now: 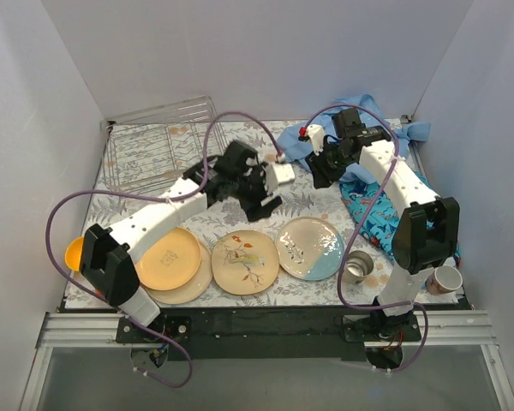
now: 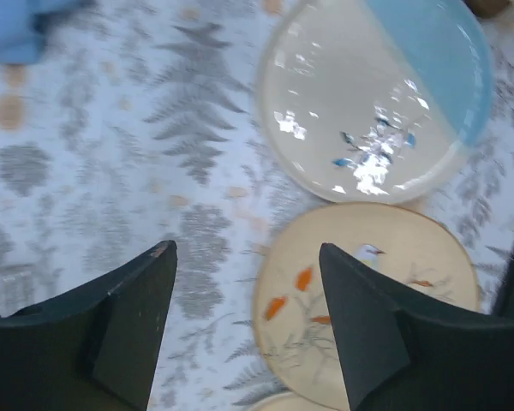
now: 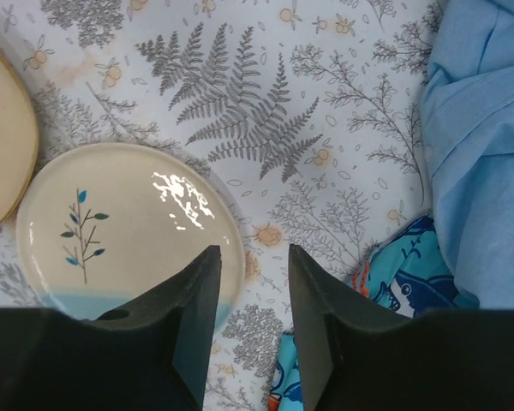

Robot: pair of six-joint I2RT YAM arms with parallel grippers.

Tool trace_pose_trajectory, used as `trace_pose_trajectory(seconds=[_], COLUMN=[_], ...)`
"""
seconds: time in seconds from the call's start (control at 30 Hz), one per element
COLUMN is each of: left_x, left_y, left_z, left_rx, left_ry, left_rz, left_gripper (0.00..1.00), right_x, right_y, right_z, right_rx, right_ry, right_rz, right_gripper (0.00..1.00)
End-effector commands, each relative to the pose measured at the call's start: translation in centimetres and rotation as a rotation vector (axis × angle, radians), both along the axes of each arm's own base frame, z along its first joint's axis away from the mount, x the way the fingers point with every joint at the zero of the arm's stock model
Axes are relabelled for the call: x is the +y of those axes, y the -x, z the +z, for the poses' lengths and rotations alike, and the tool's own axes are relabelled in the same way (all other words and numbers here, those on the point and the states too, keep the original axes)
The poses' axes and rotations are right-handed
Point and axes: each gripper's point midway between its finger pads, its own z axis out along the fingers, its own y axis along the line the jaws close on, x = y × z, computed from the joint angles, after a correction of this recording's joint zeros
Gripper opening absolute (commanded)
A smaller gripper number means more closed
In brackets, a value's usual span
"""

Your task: Load the mixed dishes into the dish rack

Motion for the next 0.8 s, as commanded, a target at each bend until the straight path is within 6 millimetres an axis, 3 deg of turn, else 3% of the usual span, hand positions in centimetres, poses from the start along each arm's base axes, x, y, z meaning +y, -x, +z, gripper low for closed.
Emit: trace_pose_trajectory(seconds=[0.0, 0.03, 0.07, 0.1, 0.13, 0.17, 0.4, 0.57, 0.77], left_x=[4.0, 5.0, 6.4, 7.6, 8.1, 9.7, 16.1, 19.5, 21.7], left_y=[-7.7, -8.8, -10.5, -11.1, -12.3, -13.5, -18.1, -19.5, -18.8], left_z=[3.0, 2.5, 0.8, 0.4, 1.5, 1.1, 0.5, 0.8, -1.6], left_rx=[-0.080, -0.066, -0.028, 0.000, -0.014, 0.005, -0.078, -0.121, -0.110], left_ry=[-0.059, -0.102, -0.153, -0.192, -0.181, -0.181, -0.218, -0.244, -0.339], left_rz=[0.129, 0.157, 0.204, 0.228, 0.244, 0.285, 0.426, 0.472, 0.454], left_gripper=[0.67, 0.67, 0.67, 0.67, 0.66, 0.66, 0.65, 0.65, 0.64], right_x=[0.3, 0.1, -0.2, -0.5, -0.9, -1.0, -2.1, -2.3, -2.7], right_y=[3.2, 3.4, 3.7, 3.8, 3.8, 3.9, 4.3, 5.6, 6.6], right_z=[2.9, 3.2, 3.0, 3.0, 3.2, 3.3, 3.4, 2.9, 1.8], right_rx=[0.007, 0.005, 0.010, 0.012, 0.012, 0.016, 0.053, 0.062, 0.088], right_ry=[-0.074, -0.073, -0.056, -0.046, -0.041, -0.047, -0.107, -0.124, -0.118], right_rz=[0.062, 0.059, 0.056, 0.047, 0.034, 0.030, -0.036, -0.033, -0.039], right_gripper=[0.51, 0.58, 0.62, 0.64, 0.67, 0.68, 0.70, 0.69, 0.68])
